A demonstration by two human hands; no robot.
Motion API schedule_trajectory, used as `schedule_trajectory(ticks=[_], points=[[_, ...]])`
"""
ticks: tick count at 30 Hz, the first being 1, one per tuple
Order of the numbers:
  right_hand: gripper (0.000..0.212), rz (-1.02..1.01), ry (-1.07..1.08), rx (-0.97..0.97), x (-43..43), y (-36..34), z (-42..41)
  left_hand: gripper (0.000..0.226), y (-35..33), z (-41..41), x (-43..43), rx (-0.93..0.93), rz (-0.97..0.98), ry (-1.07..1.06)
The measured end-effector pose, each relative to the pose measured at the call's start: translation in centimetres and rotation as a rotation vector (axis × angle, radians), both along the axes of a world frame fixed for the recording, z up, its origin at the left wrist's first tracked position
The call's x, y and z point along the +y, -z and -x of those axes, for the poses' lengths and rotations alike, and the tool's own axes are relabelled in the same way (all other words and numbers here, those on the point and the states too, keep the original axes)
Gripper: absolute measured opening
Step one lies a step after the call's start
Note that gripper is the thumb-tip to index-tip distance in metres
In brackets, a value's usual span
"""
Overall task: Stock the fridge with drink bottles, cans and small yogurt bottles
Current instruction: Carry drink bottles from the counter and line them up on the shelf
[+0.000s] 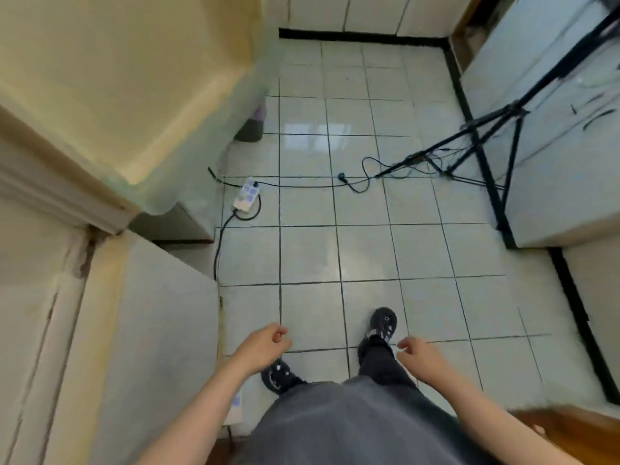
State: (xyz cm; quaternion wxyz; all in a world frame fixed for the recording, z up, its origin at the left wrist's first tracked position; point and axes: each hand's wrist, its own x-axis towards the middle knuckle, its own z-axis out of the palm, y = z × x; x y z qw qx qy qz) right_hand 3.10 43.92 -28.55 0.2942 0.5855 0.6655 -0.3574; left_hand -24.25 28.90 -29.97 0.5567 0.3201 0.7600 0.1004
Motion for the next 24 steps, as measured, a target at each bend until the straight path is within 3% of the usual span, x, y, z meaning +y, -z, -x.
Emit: schedule_trajectory(ticks=[6,14,20,24], points=[[0.032,0.129,0.214,-0.034,0.5,1.6,-10.0,0.037,2.4,-5.9,5.5,0.042,0.145,0.063],[0.035,0.184,0.330,0.031,9.4,2.2,-23.3,0.032,4.6,-16.7,17.8,0.181,0.295,0.318],[0.036,0.056,0.461,0.040,18.5,1.6,-35.2,0.034,3.8,-28.1,32.0,0.192,0.177,0.416],[0.032,0.017,0.665,0.046,21.3,1.3,-41.3,0.033,1.8,-35.2,39.4,0.201,0.069,0.587]])
